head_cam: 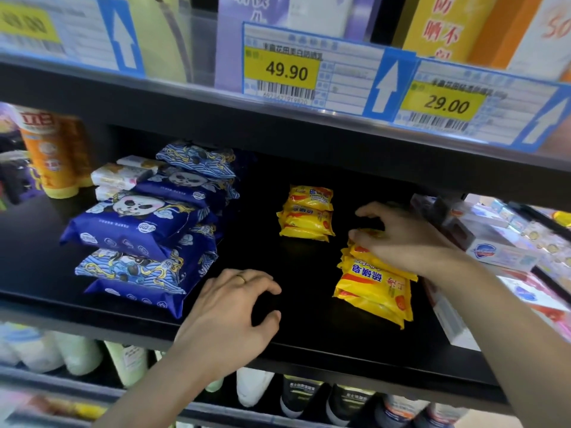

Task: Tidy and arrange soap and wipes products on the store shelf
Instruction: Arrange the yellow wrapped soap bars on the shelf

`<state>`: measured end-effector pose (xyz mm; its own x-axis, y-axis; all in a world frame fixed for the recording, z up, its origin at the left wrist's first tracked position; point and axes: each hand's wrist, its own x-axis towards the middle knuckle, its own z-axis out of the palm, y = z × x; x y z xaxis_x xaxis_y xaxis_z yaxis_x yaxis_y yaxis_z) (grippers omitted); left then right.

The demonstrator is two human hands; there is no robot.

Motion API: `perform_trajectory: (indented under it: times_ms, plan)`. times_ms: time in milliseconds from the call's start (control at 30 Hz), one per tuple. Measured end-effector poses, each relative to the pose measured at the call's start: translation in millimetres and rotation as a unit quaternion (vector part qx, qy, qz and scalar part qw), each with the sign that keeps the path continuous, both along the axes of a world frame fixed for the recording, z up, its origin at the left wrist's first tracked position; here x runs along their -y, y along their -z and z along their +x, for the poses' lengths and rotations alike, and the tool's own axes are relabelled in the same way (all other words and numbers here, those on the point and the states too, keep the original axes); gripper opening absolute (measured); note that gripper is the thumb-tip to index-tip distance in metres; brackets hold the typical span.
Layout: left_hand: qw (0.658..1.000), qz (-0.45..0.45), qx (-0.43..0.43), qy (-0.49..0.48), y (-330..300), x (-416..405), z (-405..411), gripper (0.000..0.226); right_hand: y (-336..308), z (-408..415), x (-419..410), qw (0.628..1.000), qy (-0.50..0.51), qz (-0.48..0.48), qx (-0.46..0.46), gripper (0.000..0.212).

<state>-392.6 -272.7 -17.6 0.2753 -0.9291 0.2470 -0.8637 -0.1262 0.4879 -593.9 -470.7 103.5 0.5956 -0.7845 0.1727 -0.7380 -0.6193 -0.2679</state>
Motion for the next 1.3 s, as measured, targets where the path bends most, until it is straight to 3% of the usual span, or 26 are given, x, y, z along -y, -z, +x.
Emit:
perform_trajectory:
  times_ms: [133, 333, 467, 667, 767, 933, 1000, 1100, 1200, 1300]
  plan:
    - [1.0, -0.005, -0.003, 0.0, -1, 1, 1, 0.05, 4, 47, 32, 0.999, -0.045, -0.019, -0.007, 0.041]
    - [1.0, -0.008, -0.016, -0.006, -3, 4, 3, 0.044, 16, 112, 81, 0.996, -0.038, 0.017, -0.077, 0.053]
    - [1.0, -0.005, -0.03, -0.007, -4, 3, 4, 0.042, 24, 132, 90, 0.995, -0.035, 0.056, -0.077, 0.054]
    - [0.999, -0.01, -0.045, -0.013, -5, 3, 3, 0.032, 16, 132, 73, 0.995, 0.001, -0.028, -0.094, 0.038]
    - [0.996, -0.012, -0.082, -0.024, -8, 0, 3, 0.035, 7, 118, 41, 0.996, 0.004, -0.079, -0.051, 0.038]
    - [0.974, -0.061, -0.214, -0.033, -12, 1, 4, 0.07, 13, 73, -32, 0.994, -0.058, -0.081, 0.048, 0.051]
    - [0.958, -0.08, -0.273, -0.038, -11, 3, 5, 0.075, 26, 53, -60, 0.989, -0.093, -0.079, 0.086, 0.052]
    - [0.928, -0.114, -0.353, -0.019, -12, 1, 6, 0.063, 49, 34, -96, 0.98, -0.141, -0.066, 0.125, 0.054]
    - [0.911, -0.125, -0.393, 0.008, -13, 2, 7, 0.04, 73, 30, -112, 0.974, -0.167, -0.062, 0.143, 0.058]
    - [0.902, -0.117, -0.414, 0.032, -11, 2, 9, 0.026, 87, 27, -113, 0.963, -0.158, -0.005, 0.217, 0.072]
